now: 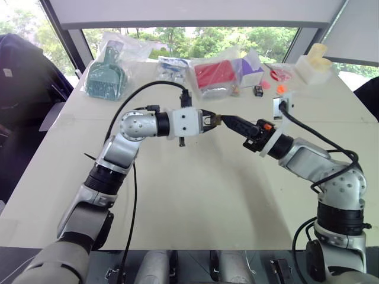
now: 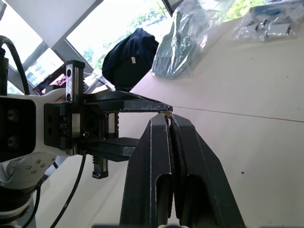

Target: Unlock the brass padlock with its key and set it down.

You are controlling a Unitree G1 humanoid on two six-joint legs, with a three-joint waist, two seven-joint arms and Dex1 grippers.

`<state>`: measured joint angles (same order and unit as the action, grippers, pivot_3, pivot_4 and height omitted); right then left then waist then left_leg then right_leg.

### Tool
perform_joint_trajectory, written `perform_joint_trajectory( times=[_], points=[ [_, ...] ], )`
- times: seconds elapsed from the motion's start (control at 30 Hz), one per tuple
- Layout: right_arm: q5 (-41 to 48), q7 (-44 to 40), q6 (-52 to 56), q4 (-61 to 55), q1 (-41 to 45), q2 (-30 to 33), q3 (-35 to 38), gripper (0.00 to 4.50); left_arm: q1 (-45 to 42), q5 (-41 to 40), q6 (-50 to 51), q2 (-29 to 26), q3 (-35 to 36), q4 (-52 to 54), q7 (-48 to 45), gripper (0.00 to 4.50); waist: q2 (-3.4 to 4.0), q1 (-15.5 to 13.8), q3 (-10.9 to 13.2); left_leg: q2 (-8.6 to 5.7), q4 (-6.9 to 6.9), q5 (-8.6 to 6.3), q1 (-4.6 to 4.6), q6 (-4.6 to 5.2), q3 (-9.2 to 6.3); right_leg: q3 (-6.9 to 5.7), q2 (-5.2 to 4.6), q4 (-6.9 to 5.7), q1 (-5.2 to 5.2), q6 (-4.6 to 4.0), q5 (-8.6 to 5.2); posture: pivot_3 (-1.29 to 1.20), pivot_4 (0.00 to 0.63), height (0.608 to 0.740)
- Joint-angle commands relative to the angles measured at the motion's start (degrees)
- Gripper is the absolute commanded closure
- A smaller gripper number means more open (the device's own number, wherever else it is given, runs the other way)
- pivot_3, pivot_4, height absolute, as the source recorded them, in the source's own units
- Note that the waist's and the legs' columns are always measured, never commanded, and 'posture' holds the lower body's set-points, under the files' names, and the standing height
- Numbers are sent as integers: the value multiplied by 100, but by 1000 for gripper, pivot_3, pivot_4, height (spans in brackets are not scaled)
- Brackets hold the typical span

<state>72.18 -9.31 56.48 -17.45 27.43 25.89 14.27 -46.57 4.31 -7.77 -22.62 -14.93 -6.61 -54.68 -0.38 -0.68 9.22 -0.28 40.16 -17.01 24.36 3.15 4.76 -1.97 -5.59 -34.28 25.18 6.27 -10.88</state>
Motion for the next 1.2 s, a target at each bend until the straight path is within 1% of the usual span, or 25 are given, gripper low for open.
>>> perform_joint_trajectory(
  times=[0.03,0.17,0.43,0.8,1.03,1.07,1.13,1.17,1.2],
  points=[
    [92,120,-68,-17,83,-90,39,4423,-125,13,-230,32,80,203,261,3828,0,-2,0,0,0,0,0,0,0,0,0,0,0,0,0,0,150,740],
    [267,470,-68,52,75,-336,20,4423,-158,297,-603,62,106,145,690,3828,0,4,0,0,0,0,0,0,0,0,0,0,0,0,0,0,150,740],
    [1071,1712,-325,304,113,-1053,156,4423,-129,955,-1614,-12,82,12,1548,3828,1,6,0,1,-1,1,-1,-1,1,0,0,-1,0,1,0,0,150,740],
    [1783,2952,-980,522,285,-1688,175,4423,-135,1843,-2864,-184,-14,-246,2595,3828,2,15,0,1,-4,3,-1,-4,3,-1,0,-1,1,1,1,0,150,740],
    [2274,3738,-1440,660,351,-1977,189,4423,-225,2346,-3246,-187,28,-373,3243,3828,3,14,0,2,-5,3,-1,-5,4,-1,0,-2,1,1,1,0,150,740],
    [2327,3812,-1491,674,363,-1992,184,4423,-242,2374,-3277,-190,22,-398,3275,3828,3,16,0,2,-6,3,-1,-5,4,-1,0,-2,1,1,1,0,150,740],
    [2226,3700,-1484,616,392,-1861,136,4423,-254,2148,-3125,-166,-43,-562,3008,3828,3,14,0,2,-6,3,-1,-5,4,-1,0,-2,2,1,1,0,150,740],
    [1858,3445,-1462,518,397,-1634,79,4423,-255,1908,-2927,-154,-93,-691,2697,3828,4,2,0,2,-6,3,-1,-5,4,-1,0,-2,1,1,1,0,150,740],
    [1448,2970,-1425,379,349,-1293,41,4048,-290,1658,-2741,-162,-128,-855,2357,3828,4,-2,1,1,-5,3,0,-5,7,-1,0,-2,1,1,1,0,150,740]
  ],
)
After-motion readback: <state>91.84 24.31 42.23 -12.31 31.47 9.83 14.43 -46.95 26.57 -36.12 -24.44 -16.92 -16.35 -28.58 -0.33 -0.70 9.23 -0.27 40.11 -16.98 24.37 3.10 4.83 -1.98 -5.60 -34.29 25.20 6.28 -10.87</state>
